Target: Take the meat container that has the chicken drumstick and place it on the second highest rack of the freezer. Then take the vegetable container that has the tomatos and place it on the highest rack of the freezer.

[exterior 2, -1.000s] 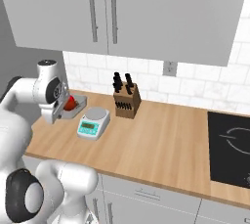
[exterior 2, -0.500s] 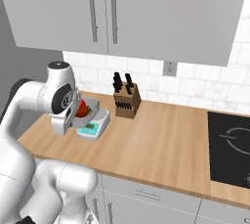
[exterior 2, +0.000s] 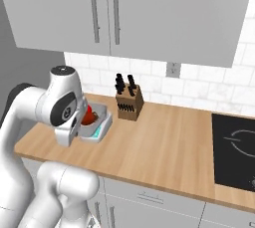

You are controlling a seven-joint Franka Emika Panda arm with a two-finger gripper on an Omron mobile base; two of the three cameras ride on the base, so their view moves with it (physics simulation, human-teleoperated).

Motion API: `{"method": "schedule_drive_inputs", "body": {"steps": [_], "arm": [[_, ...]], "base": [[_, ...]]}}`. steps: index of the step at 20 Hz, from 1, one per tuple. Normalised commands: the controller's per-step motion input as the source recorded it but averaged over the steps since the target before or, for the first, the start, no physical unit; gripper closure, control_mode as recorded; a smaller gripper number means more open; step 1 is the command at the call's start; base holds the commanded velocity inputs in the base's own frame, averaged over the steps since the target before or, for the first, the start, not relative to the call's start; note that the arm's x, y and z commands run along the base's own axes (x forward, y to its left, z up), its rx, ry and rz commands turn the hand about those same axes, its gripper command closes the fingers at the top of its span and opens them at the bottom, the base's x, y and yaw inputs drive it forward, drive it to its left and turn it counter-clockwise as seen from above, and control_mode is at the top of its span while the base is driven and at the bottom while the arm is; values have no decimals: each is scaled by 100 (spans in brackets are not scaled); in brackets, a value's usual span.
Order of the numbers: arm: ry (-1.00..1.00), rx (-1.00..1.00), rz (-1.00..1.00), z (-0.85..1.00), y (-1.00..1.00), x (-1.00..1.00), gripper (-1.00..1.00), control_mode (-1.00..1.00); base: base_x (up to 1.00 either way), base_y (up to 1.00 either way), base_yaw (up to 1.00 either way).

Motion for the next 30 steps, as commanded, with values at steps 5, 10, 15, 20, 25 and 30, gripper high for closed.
{"method": "schedule_drive_inputs", "body": {"steps": [5,10,15,20,25,30], "arm": [[0,0,-1,16,-21,-48,100,-100],[0,0,0,29,0,-2,100,-100],[4,0,0,33,5,-3,100,-100],[-5,0,0,32,0,-21,100,-100],[-2,0,0,13,0,-11,100,-100],[0,0,0,0,0,-2,100,100]], "base": [[0,0,0],[0,0,0],[0,0,0],[0,0,0],[0,0,0],[-35,-6,6]]}}
